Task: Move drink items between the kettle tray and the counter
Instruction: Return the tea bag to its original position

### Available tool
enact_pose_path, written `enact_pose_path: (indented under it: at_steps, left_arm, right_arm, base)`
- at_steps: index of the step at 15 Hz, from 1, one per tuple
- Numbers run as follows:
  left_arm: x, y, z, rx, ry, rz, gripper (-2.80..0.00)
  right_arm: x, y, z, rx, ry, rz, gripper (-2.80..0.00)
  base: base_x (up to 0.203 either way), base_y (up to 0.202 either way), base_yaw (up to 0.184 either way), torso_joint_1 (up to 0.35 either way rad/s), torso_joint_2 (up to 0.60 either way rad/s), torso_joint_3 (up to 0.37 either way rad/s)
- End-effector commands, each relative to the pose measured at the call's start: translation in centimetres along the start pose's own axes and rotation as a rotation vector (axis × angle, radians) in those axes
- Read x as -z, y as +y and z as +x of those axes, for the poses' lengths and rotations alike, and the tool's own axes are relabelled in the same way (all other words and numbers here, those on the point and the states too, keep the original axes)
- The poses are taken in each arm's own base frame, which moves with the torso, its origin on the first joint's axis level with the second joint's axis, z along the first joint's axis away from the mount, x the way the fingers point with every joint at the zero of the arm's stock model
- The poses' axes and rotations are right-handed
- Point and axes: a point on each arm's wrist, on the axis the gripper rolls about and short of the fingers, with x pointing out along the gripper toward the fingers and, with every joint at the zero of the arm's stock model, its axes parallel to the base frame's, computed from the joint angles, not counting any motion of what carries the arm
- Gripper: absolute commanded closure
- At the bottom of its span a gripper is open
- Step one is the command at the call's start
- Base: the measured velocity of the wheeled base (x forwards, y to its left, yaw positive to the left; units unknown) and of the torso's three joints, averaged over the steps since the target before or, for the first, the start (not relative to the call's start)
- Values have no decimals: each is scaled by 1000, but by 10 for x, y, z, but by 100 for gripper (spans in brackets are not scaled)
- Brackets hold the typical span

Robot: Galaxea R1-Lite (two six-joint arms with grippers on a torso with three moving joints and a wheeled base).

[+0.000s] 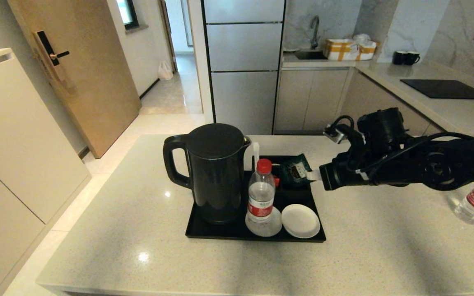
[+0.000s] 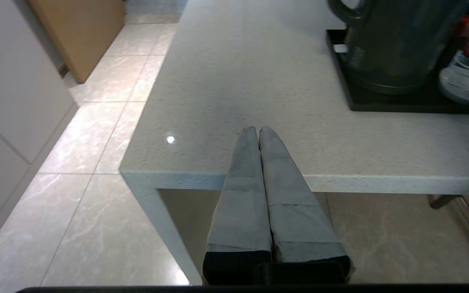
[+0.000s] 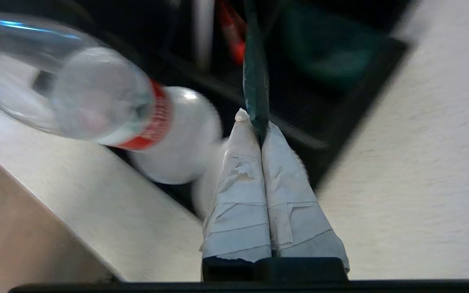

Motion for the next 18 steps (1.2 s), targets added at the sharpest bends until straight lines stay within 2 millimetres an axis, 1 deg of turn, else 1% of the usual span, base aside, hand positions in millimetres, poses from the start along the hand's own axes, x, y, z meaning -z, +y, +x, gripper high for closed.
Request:
enact_pose_path:
  at_steps: [1,4,9,11,13,16,18]
  left_arm:
    - [0,0,0,0,3,0,0]
    - [0,0,0,0,3,1,0]
    - [0,0,0,0,3,0,0]
    - [0,0,0,0,3,0,0]
    - [0,0,0,0,3,0,0]
    - [0,0,0,0,3,0,0]
    - [0,0,0,0,3,0,0]
  right_arm:
    - [2,-24,1,19,19,-27,0]
    - [1,-42,16,-12,67,-114,0]
    - [-1,-56,41,-38,86,-236,0]
    - [-9,-58,43,-41,83,-252,0]
    - [-19,-58,40,-39,66,-261,0]
    - [-29,-52,37,-55,61,-255,0]
    - [-26,-50,38,-65,93,-239,0]
  base:
    - [0,0,0,0,0,0]
    - [0,0,0,0,0,0]
    - [0,0,0,0,0,0]
    - [0,0,0,0,0,0]
    - [0,0,0,0,0,0]
    - [0,0,0,0,0,0]
    - [0,0,0,0,0,0]
